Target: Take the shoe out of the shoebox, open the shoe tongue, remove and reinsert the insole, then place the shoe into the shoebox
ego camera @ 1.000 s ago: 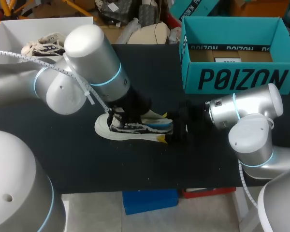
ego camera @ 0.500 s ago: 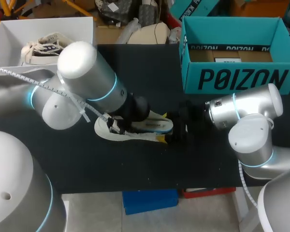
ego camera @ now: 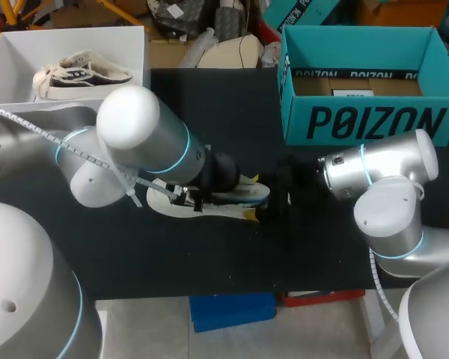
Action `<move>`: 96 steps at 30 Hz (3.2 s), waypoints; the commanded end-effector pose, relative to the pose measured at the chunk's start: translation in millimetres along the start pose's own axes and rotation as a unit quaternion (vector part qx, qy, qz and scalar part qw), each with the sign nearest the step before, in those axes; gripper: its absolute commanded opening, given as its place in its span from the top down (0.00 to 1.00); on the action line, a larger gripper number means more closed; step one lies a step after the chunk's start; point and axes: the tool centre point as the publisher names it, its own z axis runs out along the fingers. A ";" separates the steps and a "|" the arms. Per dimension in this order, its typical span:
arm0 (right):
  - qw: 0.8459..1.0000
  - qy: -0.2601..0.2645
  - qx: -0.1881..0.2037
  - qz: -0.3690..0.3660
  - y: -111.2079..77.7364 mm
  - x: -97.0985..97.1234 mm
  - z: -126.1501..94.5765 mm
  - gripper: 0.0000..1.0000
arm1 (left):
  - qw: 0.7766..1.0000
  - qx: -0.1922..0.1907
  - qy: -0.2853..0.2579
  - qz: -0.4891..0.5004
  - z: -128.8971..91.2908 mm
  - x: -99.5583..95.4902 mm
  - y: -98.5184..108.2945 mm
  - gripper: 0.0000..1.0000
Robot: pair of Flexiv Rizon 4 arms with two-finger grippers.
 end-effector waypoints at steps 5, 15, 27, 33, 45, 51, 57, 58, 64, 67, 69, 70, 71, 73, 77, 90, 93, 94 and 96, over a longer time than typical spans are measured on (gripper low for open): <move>1.000 0.001 0.000 0.001 -3.4 -1.8 -0.5 1.00 | 1.000 0.016 0.006 0.015 14.2 -3.4 -15.8 0.55; 1.000 0.001 0.000 0.001 -3.4 -1.8 -0.5 1.00 | 0.999 0.027 0.003 0.032 11.7 -6.5 -38.4 0.56; 1.000 0.001 0.000 0.001 -3.4 -1.8 -0.5 1.00 | 0.999 0.024 -0.002 0.040 16.1 -8.3 -49.7 0.59; 1.000 0.001 0.000 0.001 -3.4 -1.8 -0.5 1.00 | 0.999 0.015 -0.016 0.026 14.6 -7.1 -50.9 1.00; 1.000 0.001 0.000 0.001 -3.4 -1.8 -0.5 1.00 | 0.995 0.081 0.021 0.057 -19.2 11.9 -54.6 1.00; 1.000 0.001 0.000 0.001 -3.4 -1.8 -0.5 1.00 | 0.986 0.150 0.037 0.057 -52.0 17.0 -73.2 1.00; 1.000 0.001 0.000 0.001 -3.4 -1.8 -0.5 1.00 | 0.976 0.207 0.051 0.042 -87.4 16.0 -94.7 1.00; 1.000 0.001 0.000 0.001 -3.4 -1.8 -0.5 1.00 | 0.975 0.213 0.053 0.042 -92.3 15.5 -97.2 1.00; 1.000 0.001 0.000 0.001 -3.4 -1.8 -0.5 1.00 | 0.958 0.274 0.073 0.049 -144.7 5.8 -115.7 1.00; 1.000 0.001 0.000 0.001 -3.4 -1.8 -0.5 1.00 | 0.941 0.316 0.111 0.053 -169.0 -5.8 -118.1 1.00; 1.000 0.001 0.000 0.001 -3.4 -1.8 -0.5 1.00 | 0.925 0.345 0.151 0.052 -179.0 -16.2 -116.2 1.00; 1.000 0.001 0.000 0.001 -3.4 -1.8 -0.5 1.00 | 0.925 0.345 0.151 0.052 -179.0 -16.2 -116.2 1.00; 1.000 0.001 0.000 0.001 -3.4 -1.8 -0.5 1.00 | 0.925 0.345 0.151 0.052 -179.0 -16.2 -116.2 1.00; 1.000 0.001 0.000 0.001 -3.4 -1.8 -0.5 1.00 | 0.925 0.345 0.151 0.052 -179.0 -16.2 -116.2 1.00; 1.000 0.001 0.000 0.001 -3.4 -1.8 -0.5 1.00 | 0.925 0.345 0.151 0.052 -179.0 -16.2 -116.2 1.00; 1.000 0.001 0.000 0.001 -3.4 -1.8 -0.5 1.00 | 0.915 0.363 0.174 0.018 -188.0 -14.9 -115.7 1.00; 1.000 0.001 0.000 0.001 -3.4 -1.8 -0.5 1.00 | 0.895 0.402 0.194 -0.029 -208.3 -20.6 -120.6 1.00; 1.000 0.001 0.000 0.001 -3.4 -1.8 -0.5 1.00 | 0.888 0.412 0.198 -0.040 -214.6 -23.3 -121.8 1.00; 1.000 0.001 0.000 0.001 -3.4 -1.8 -0.5 1.00 | 0.883 0.422 0.200 -0.057 -227.1 -28.9 -125.5 1.00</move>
